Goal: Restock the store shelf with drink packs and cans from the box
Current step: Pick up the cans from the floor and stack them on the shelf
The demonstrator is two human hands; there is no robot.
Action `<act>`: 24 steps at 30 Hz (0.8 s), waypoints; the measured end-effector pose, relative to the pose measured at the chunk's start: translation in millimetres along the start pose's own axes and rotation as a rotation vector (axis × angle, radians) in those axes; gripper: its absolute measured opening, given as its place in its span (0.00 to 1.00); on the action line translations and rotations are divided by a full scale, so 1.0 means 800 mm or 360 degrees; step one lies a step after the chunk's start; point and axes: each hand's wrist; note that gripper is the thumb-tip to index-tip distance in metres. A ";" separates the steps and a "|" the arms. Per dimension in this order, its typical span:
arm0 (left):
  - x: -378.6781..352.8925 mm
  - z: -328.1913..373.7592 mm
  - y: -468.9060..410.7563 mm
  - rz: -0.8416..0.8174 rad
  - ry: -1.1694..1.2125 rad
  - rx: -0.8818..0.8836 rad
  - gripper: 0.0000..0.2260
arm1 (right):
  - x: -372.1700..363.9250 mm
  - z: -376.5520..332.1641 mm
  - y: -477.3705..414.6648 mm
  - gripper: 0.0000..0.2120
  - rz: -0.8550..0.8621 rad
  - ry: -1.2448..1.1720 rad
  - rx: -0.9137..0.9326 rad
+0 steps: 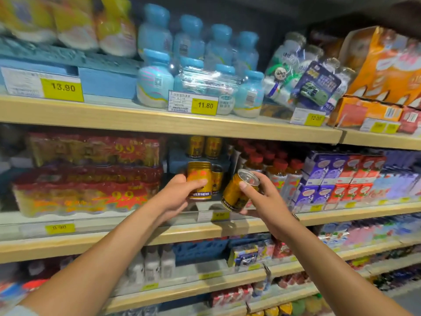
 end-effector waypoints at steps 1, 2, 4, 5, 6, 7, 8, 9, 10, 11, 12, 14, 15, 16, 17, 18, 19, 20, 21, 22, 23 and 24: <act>0.002 0.000 -0.009 0.0015 -0.0073 -0.0043 0.16 | -0.005 -0.002 -0.006 0.17 0.0029 0.0013 -0.0012; 0.004 0.002 -0.017 0.0078 -0.0179 -0.0117 0.15 | -0.007 -0.001 -0.012 0.15 0.0045 0.0039 -0.0027; 0.007 0.010 -0.036 0.0247 -0.0412 -0.0343 0.21 | -0.015 -0.003 -0.024 0.13 0.0051 0.0091 -0.0057; 0.006 0.017 -0.045 0.0300 -0.0494 -0.0462 0.25 | -0.020 -0.008 -0.028 0.12 0.0053 0.0111 -0.0070; 0.006 0.023 -0.054 0.0347 -0.0581 -0.0553 0.29 | -0.023 -0.009 -0.034 0.10 0.0053 0.0133 -0.0067; 0.007 0.029 -0.064 0.0394 -0.0667 -0.0612 0.31 | -0.027 -0.009 -0.040 0.09 0.0070 0.0149 -0.0053; 0.007 0.033 -0.074 0.0437 -0.0736 -0.0643 0.33 | -0.031 -0.009 -0.049 0.12 0.0108 0.0179 -0.0034; 0.009 0.037 -0.083 0.0471 -0.0775 -0.0656 0.34 | -0.037 -0.010 -0.057 0.14 0.0163 0.0214 -0.0035; 0.010 0.039 -0.091 0.0496 -0.0787 -0.0668 0.34 | -0.042 -0.012 -0.065 0.15 0.0205 0.0232 -0.0044; 0.010 0.040 -0.100 0.0505 -0.0792 -0.0682 0.33 | -0.048 -0.014 -0.073 0.15 0.0238 0.0233 -0.0054; 0.011 0.040 -0.106 0.0501 -0.0807 -0.0694 0.31 | -0.053 -0.014 -0.081 0.16 0.0264 0.0246 -0.0055; 0.012 0.038 -0.115 0.0469 -0.0863 -0.0715 0.28 | -0.060 -0.015 -0.098 0.16 0.0349 0.0345 -0.0041; 0.013 0.037 -0.120 0.0452 -0.0880 -0.0719 0.28 | -0.064 -0.017 -0.106 0.17 0.0405 0.0405 -0.0039; 0.014 0.035 -0.124 0.0438 -0.0880 -0.0713 0.28 | -0.068 -0.019 -0.115 0.18 0.0451 0.0457 -0.0001; 0.015 0.032 -0.128 0.0428 -0.0867 -0.0704 0.29 | -0.072 -0.022 -0.125 0.21 0.0466 0.0505 0.0081; 0.017 0.031 -0.130 0.0421 -0.0866 -0.0701 0.29 | -0.075 -0.024 -0.136 0.23 0.0460 0.0566 0.0155; 0.017 0.031 -0.133 0.0414 -0.0883 -0.0708 0.29 | -0.079 -0.028 -0.147 0.25 0.0455 0.0632 0.0187; 0.018 0.030 -0.135 0.0412 -0.0915 -0.0714 0.27 | -0.083 -0.031 -0.157 0.26 0.0458 0.0690 0.0196; 0.018 0.030 -0.136 0.0417 -0.0952 -0.0725 0.26 | -0.086 -0.034 -0.166 0.28 0.0460 0.0732 0.0200; 0.018 0.029 -0.136 0.0424 -0.0986 -0.0735 0.24 | -0.089 -0.035 -0.173 0.29 0.0459 0.0761 0.0199; 0.018 0.028 -0.136 0.0428 -0.1007 -0.0739 0.24 | -0.092 -0.034 -0.179 0.30 0.0457 0.0787 0.0190; 0.018 0.026 -0.137 0.0431 -0.1018 -0.0729 0.26 | -0.095 -0.035 -0.183 0.31 0.0453 0.0804 0.0174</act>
Point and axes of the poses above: each hand's wrist, its own y-axis away from the middle knuckle, its own x-axis out of the back of the hand, z = x × y, and after that the axes turned 5 degrees about z, right-handed
